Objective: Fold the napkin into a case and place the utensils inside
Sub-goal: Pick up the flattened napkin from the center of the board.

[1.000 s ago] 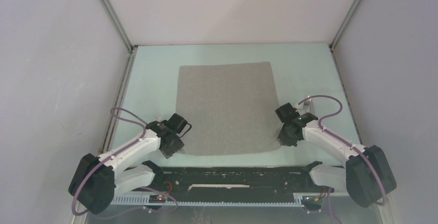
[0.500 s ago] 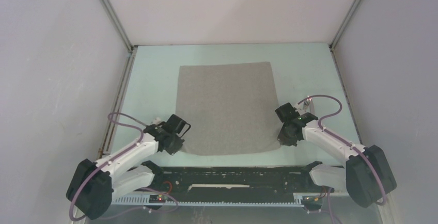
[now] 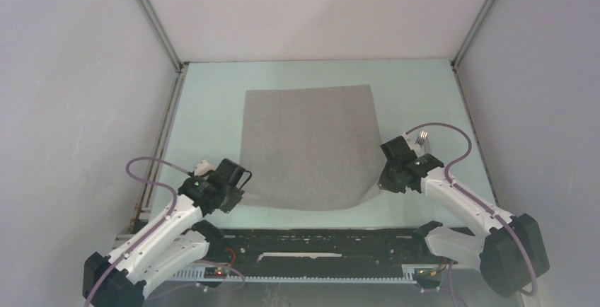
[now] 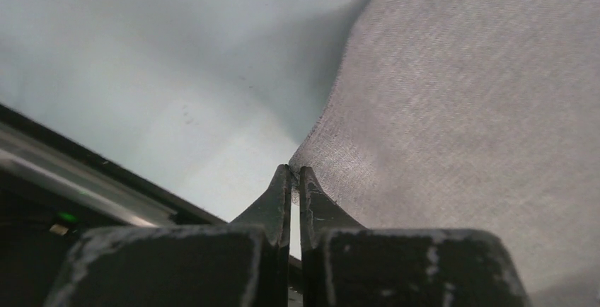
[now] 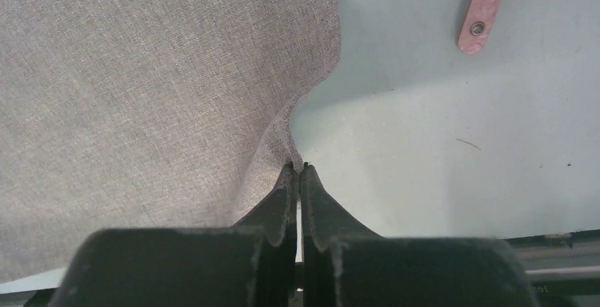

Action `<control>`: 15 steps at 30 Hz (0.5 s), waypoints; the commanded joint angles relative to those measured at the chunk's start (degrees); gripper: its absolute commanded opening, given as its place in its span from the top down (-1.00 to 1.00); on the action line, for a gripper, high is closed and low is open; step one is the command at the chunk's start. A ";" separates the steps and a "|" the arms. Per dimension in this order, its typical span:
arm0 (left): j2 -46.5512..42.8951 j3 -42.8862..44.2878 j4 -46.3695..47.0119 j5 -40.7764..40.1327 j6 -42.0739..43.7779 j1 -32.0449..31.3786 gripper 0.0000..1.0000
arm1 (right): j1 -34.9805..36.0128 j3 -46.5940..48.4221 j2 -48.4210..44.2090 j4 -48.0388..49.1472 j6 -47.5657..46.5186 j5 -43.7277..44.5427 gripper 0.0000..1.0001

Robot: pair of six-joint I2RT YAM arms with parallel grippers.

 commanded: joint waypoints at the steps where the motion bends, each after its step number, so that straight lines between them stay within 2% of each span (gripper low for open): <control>1: 0.82 3.38 -6.31 -4.13 -0.50 0.09 1.00 | 0.46 1.50 -1.59 1.20 -1.09 -0.36 1.00; 8: -0.23 8.54 -5.85 -4.70 2.82 0.07 1.00 | 0.47 1.46 -3.88 1.36 -1.66 -0.76 1.00; 13: 3.67 4.53 -5.73 -2.18 1.38 0.42 0.98 | 0.46 1.50 -4.16 1.53 -1.76 -1.46 1.00; 14: 4.35 3.88 -5.50 -1.32 1.14 0.49 0.72 | 0.46 1.45 -4.22 1.39 -1.76 -1.48 1.00; 15: 4.82 3.55 -5.22 -0.61 1.13 0.50 0.36 | 0.46 1.50 -4.34 1.21 -1.84 -1.48 1.00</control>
